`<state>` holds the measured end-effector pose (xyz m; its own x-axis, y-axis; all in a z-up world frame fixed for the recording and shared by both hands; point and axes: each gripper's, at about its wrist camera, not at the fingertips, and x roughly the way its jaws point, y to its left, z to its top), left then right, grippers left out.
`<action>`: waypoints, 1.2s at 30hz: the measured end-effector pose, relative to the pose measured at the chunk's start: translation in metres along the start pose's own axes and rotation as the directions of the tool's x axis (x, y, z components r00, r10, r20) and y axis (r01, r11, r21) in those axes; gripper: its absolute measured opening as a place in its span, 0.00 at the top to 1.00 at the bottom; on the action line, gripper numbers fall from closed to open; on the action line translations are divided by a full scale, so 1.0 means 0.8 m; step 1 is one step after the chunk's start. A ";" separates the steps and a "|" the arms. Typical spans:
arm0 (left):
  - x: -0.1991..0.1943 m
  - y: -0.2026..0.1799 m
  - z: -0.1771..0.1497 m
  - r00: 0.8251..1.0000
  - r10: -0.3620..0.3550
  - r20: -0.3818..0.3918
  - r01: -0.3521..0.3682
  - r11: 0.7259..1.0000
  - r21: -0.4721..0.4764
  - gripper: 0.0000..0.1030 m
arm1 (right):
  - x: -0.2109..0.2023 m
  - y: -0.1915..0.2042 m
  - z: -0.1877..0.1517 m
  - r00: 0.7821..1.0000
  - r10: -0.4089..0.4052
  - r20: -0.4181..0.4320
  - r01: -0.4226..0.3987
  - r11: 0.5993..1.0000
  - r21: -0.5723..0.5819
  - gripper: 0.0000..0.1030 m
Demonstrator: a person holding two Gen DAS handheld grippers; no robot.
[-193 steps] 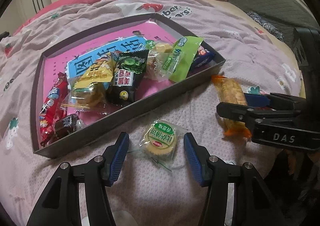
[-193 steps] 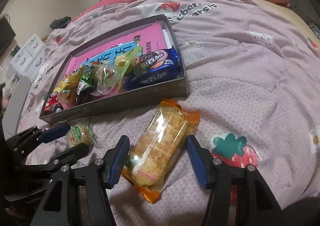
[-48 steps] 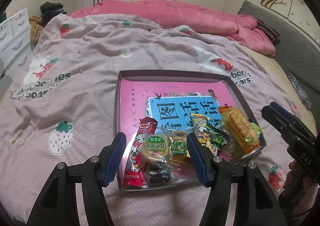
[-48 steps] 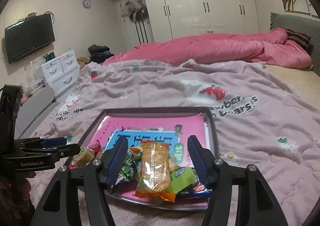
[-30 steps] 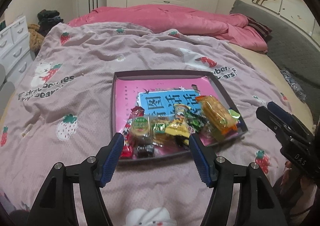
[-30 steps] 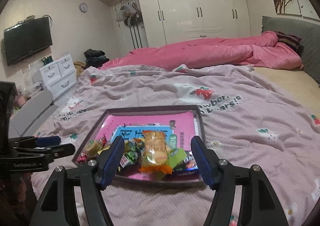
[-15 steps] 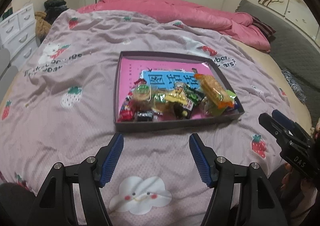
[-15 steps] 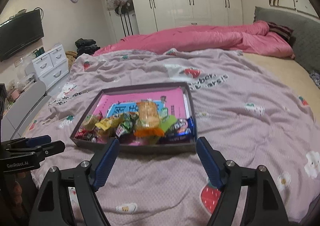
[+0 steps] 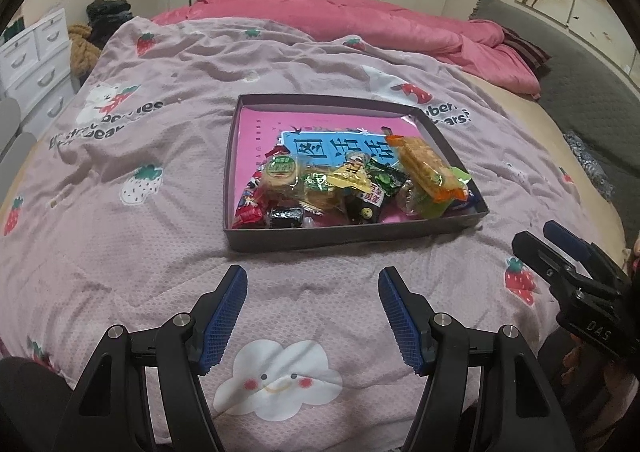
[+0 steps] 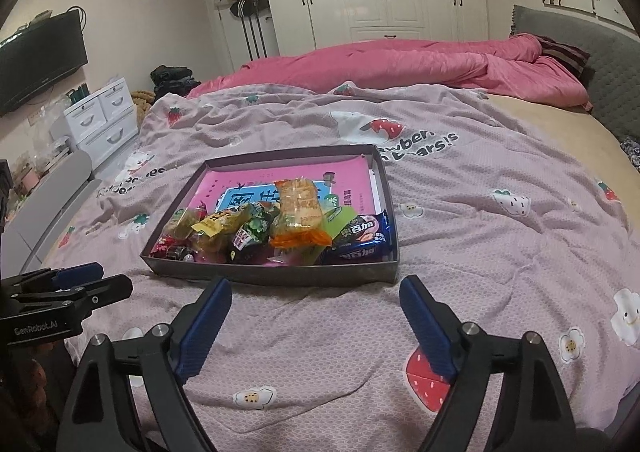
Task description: Organize snacks
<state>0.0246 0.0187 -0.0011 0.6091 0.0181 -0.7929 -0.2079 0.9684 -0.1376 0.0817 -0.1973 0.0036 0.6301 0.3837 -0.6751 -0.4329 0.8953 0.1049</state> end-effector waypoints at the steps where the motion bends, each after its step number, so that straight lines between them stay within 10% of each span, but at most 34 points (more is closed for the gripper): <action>1: 0.000 -0.001 0.000 1.000 0.000 0.001 0.000 1.000 0.001 0.32 | 0.000 0.000 0.000 1.000 0.001 -0.001 -0.001 1.000 -0.002 0.17; 36: -0.005 -0.005 0.000 1.000 0.002 0.010 -0.002 1.000 0.014 0.32 | 0.002 0.004 -0.001 1.000 -0.007 0.004 0.007 1.000 -0.016 0.16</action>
<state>0.0230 0.0148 0.0029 0.6164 0.0228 -0.7871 -0.1987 0.9718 -0.1274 0.0809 -0.1941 0.0025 0.6358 0.3784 -0.6727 -0.4384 0.8944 0.0887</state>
